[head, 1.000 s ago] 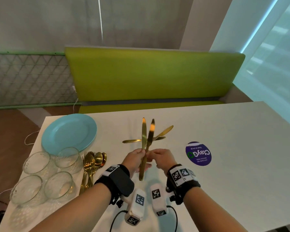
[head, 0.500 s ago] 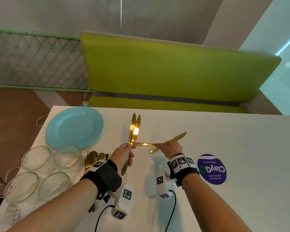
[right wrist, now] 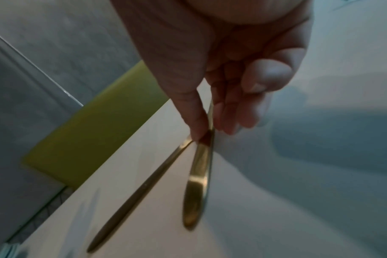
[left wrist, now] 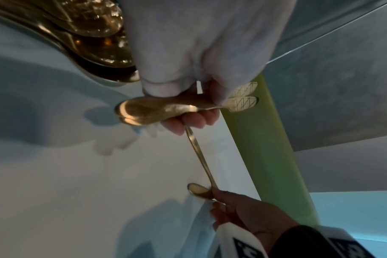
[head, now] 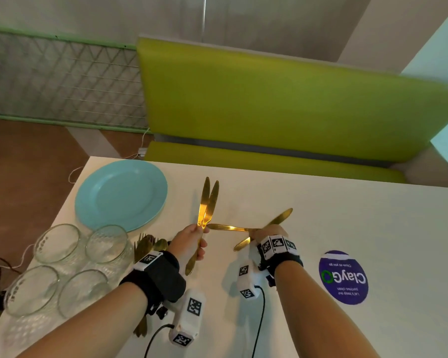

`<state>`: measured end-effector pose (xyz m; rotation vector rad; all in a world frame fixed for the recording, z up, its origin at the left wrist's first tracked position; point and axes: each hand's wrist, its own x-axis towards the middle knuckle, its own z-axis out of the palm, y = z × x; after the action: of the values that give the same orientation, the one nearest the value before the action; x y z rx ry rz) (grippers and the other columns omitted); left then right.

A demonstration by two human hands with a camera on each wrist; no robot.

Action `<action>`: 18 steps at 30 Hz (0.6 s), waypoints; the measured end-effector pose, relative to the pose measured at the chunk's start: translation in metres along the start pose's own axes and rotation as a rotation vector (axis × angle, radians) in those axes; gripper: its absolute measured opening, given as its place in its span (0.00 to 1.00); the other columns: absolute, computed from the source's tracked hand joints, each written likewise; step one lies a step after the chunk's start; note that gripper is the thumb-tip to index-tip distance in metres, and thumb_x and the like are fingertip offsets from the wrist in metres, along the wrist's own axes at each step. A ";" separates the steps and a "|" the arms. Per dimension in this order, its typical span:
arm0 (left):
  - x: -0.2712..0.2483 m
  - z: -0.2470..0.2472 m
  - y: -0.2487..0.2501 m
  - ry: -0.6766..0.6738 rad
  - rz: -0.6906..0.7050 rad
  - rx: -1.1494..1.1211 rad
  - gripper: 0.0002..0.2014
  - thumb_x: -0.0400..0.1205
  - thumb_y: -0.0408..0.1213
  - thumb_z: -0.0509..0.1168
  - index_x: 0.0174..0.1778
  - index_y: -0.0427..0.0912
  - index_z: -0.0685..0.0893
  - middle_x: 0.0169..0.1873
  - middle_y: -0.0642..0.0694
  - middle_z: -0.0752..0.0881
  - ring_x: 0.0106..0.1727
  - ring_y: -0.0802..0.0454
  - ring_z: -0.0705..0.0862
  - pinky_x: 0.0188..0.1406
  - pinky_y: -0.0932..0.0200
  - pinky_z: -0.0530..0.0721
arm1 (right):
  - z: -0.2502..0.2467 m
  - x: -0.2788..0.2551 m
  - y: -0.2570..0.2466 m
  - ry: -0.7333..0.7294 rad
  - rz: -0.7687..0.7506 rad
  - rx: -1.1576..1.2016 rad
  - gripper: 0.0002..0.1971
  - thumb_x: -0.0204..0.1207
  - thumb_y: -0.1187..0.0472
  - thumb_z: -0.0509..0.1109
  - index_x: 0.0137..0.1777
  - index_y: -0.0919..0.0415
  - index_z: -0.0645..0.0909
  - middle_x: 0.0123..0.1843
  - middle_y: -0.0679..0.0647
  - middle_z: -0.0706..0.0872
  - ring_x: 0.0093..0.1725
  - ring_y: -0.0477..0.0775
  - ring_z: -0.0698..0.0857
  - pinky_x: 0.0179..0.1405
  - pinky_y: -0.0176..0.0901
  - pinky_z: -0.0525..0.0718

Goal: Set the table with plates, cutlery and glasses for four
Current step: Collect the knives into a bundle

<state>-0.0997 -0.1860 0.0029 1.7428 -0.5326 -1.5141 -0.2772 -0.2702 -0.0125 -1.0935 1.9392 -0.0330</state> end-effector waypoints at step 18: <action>-0.015 0.017 0.010 -0.065 0.022 0.046 0.11 0.88 0.34 0.50 0.54 0.37 0.78 0.36 0.44 0.81 0.37 0.51 0.81 0.39 0.58 0.81 | 0.001 -0.063 -0.001 -0.262 -0.235 0.344 0.06 0.78 0.69 0.66 0.42 0.66 0.83 0.34 0.56 0.85 0.24 0.48 0.80 0.19 0.33 0.78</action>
<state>-0.1175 -0.1860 0.0203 1.7213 -0.6227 -1.5590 -0.2619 -0.2265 0.0297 -1.0299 1.4978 -0.3243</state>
